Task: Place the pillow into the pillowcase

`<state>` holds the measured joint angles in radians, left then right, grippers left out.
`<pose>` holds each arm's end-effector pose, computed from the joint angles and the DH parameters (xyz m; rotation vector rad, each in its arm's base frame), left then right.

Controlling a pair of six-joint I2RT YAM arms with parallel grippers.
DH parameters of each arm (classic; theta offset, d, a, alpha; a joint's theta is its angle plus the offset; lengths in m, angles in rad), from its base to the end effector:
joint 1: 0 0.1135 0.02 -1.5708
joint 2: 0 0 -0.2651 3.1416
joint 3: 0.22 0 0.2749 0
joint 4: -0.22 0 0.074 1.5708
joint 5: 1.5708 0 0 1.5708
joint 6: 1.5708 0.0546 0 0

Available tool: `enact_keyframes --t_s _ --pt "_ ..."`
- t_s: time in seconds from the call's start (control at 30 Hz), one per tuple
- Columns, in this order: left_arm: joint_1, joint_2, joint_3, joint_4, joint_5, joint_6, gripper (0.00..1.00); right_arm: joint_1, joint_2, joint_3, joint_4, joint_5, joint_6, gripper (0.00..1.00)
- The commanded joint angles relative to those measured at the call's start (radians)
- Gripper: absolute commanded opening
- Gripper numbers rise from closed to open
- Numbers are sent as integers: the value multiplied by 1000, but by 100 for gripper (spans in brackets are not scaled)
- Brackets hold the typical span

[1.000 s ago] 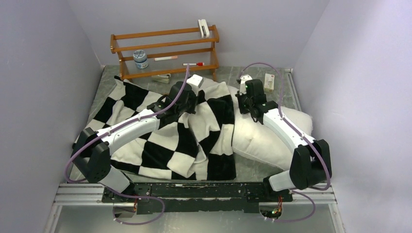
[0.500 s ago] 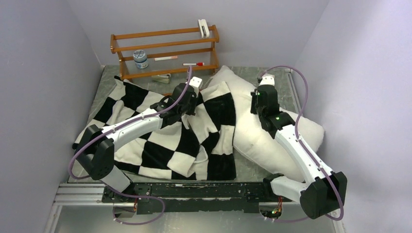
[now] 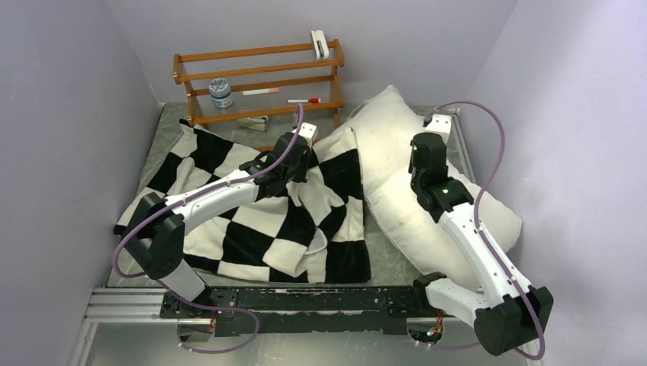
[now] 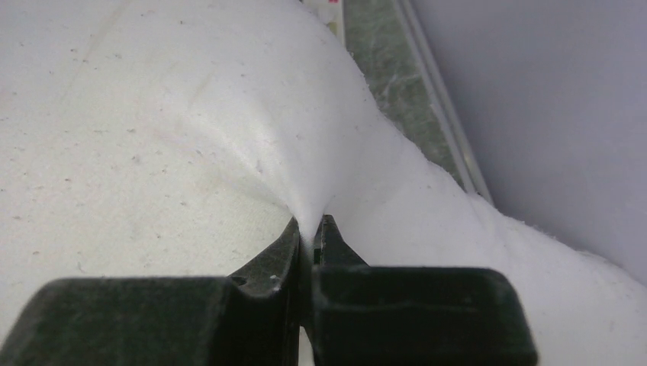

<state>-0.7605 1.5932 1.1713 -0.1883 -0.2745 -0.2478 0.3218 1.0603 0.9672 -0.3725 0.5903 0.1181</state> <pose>0.2993 -0.2643 0.2509 0.3979 2.1318 -0.2828 0.2656 0.0565 0.3260 0.1640 1.9592 -0.3134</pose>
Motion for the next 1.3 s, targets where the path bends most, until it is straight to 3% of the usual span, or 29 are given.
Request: enact_keyframes --t_s 0.0,0.5,0.6,0.7,0.8,1.0,1.27 --pt "0 35 45 -6 -26 -6 10 -12 -82 97 80 161 -43 0" --pt "17 238 230 -6 -59 -113 10 -12 -134 186 67 112 -194 0" --pt "36 242 336 -104 -11 -134 22 -13 -152 193 54 -58 -245 0" --pt "50 182 394 -188 29 -139 51 -12 -163 189 33 -245 -299 0" --pt "68 81 400 -219 67 -142 70 -13 -148 197 2 -379 -322 0" --pt "115 -161 329 -226 95 -156 85 -13 -121 226 -69 -603 -411 0" --pt "145 -356 266 -224 169 -148 91 -13 -111 270 -175 -892 -561 0"
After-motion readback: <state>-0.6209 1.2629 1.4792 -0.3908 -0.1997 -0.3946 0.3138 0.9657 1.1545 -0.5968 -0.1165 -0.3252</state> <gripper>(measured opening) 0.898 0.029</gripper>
